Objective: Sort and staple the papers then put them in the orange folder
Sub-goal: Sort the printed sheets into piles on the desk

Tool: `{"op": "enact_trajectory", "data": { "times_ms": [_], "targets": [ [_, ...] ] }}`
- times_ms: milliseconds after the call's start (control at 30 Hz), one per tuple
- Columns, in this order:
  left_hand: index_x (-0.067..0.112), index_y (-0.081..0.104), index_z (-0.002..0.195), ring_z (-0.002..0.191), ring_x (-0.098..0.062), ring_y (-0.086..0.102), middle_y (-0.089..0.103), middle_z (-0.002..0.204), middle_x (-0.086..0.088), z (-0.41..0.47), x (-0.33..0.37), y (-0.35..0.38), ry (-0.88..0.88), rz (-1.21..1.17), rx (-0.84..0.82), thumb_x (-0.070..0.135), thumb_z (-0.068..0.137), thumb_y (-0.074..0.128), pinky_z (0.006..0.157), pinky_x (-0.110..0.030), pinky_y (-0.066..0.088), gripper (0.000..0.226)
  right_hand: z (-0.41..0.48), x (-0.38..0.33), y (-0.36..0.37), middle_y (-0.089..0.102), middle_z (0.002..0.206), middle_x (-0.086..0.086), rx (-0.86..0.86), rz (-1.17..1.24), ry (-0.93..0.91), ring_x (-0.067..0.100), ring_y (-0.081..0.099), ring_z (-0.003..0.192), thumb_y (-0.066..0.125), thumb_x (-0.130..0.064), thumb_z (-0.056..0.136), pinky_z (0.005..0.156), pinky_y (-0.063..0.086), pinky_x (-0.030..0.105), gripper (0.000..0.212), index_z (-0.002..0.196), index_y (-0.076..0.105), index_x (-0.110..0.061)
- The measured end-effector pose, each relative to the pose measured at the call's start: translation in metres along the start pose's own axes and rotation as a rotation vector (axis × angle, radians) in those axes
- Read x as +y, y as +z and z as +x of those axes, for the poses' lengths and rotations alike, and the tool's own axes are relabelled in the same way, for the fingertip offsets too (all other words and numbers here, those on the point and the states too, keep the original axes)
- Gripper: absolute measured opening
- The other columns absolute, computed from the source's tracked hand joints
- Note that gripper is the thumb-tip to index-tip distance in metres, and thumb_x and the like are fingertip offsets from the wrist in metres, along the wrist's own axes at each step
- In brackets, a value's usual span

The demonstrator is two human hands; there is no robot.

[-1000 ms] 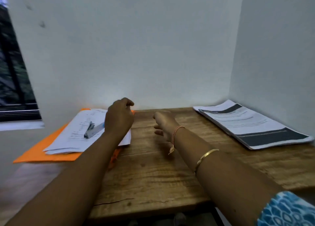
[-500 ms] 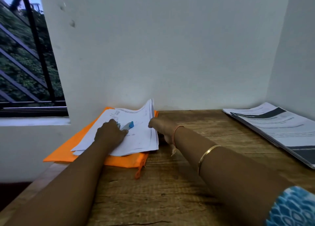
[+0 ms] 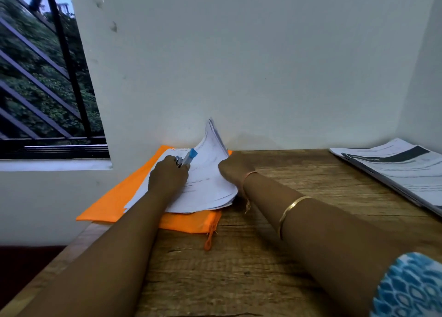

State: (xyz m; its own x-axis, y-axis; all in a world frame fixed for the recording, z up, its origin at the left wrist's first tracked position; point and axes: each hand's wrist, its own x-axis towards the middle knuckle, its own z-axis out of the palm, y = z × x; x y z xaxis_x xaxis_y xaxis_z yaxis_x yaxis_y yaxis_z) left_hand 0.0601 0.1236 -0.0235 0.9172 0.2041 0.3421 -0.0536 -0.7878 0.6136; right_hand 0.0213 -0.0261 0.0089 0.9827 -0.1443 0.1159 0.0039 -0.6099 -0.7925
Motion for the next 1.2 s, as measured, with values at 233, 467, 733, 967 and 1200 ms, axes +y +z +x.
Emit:
{"op": "enact_trajectory", "data": {
  "times_ms": [233, 467, 733, 967, 1200],
  "targets": [
    [0.006, 0.053, 0.121, 0.106, -0.038, 0.052, 0.058, 0.117, -0.018, -0.006, 0.004, -0.005, 0.063, 0.079, 0.028, 0.033, 0.094, 0.051, 0.085, -0.039, 0.042, 0.038, 0.01, 0.032, -0.068, 0.045, 0.069, 0.006, 0.12, 0.219, 0.207, 0.016, 0.042, 0.056, 0.047, -0.004, 0.092, 0.046, 0.032, 0.023, 0.008, 0.089, 0.055, -0.003],
    [0.033, 0.047, 0.095, 0.089, -0.028, 0.055, 0.06, 0.1, -0.006, 0.03, -0.03, 0.043, 0.008, 0.198, -0.166, 0.055, 0.082, 0.06, 0.079, -0.03, 0.042, 0.028, 0.003, 0.086, -0.135, 0.062, 0.086, 0.019, 0.252, 0.156, 0.27, 0.02, 0.048, 0.061, 0.056, -0.015, 0.093, 0.055, 0.04, 0.025, 0.015, 0.099, 0.057, -0.001],
    [0.021, 0.042, 0.137, 0.128, -0.033, 0.034, 0.041, 0.14, -0.012, -0.033, 0.005, 0.017, 0.176, 0.515, 0.067, 0.02, 0.094, 0.045, 0.099, -0.045, 0.035, 0.044, -0.004, 0.126, -0.153, 0.056, 0.128, 0.021, 0.191, 0.299, 0.355, 0.032, 0.059, 0.106, 0.053, -0.006, 0.092, 0.087, 0.049, 0.037, 0.032, 0.124, 0.055, -0.001],
    [0.003, 0.057, 0.123, 0.12, -0.034, 0.048, 0.055, 0.127, -0.018, -0.043, 0.027, 0.03, 0.482, 0.244, 0.106, -0.008, 0.085, 0.05, 0.096, -0.041, 0.038, 0.04, 0.004, 0.136, -0.157, 0.065, 0.107, 0.013, 0.123, 0.461, 0.36, 0.031, 0.064, 0.098, 0.06, -0.018, 0.088, 0.086, 0.053, 0.042, 0.028, 0.114, 0.058, -0.006],
    [0.008, 0.06, 0.114, 0.099, -0.031, 0.061, 0.064, 0.114, -0.015, -0.046, 0.105, 0.021, -0.339, -1.083, -0.463, 0.035, 0.097, 0.047, 0.084, -0.041, 0.047, 0.034, 0.012, 0.136, -0.167, 0.066, 0.111, 0.011, 0.128, 0.432, 0.013, 0.028, 0.062, 0.095, 0.056, -0.013, 0.093, 0.092, 0.049, 0.036, 0.01, 0.102, 0.06, -0.015]
  ]
}}
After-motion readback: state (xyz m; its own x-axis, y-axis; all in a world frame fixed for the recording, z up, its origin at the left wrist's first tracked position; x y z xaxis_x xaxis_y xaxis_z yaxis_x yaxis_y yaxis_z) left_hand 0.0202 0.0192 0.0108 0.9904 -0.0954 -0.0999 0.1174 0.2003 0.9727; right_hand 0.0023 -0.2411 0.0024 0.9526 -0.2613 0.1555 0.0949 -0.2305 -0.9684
